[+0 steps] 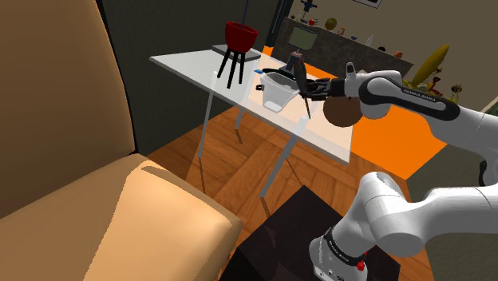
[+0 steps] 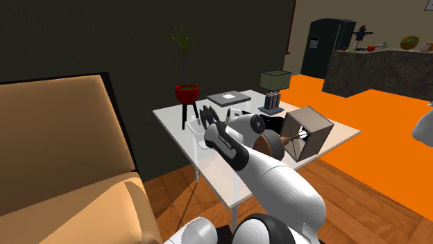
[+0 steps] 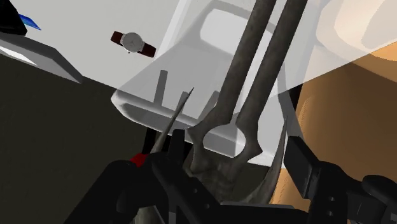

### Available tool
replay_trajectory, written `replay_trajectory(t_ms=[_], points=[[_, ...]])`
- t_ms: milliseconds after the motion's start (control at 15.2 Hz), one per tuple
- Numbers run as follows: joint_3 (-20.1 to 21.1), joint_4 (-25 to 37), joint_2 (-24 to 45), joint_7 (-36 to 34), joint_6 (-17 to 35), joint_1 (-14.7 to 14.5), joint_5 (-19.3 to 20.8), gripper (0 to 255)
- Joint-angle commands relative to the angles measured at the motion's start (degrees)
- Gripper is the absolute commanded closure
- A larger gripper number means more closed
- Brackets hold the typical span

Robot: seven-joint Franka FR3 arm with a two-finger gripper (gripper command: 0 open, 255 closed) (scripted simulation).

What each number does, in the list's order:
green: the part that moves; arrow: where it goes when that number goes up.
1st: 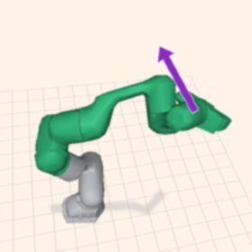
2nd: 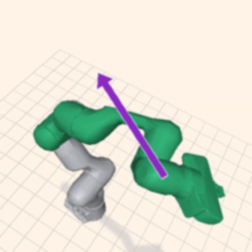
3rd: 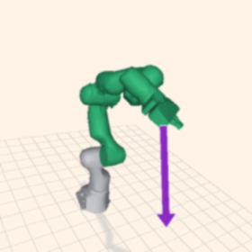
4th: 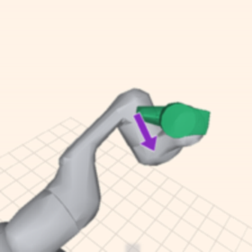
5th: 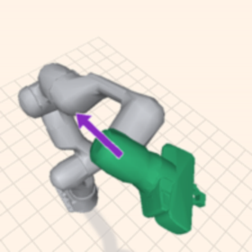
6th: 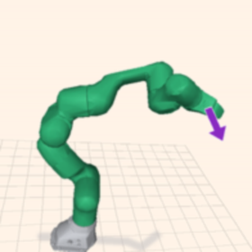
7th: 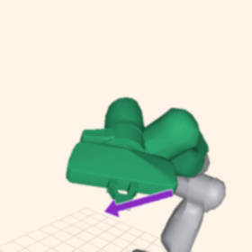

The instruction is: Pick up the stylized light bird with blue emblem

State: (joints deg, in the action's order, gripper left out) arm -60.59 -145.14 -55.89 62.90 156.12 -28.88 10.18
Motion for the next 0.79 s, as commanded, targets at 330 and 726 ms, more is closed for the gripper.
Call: replay_trajectory(t_ms=[330, 726], points=[[3.75, 3.69, 0.22, -2.39, -4.51, 0.55, -0.94, 255], [6.11, 6.73, 0.55, -3.93, -7.59, 0.66, -1.57, 255]])
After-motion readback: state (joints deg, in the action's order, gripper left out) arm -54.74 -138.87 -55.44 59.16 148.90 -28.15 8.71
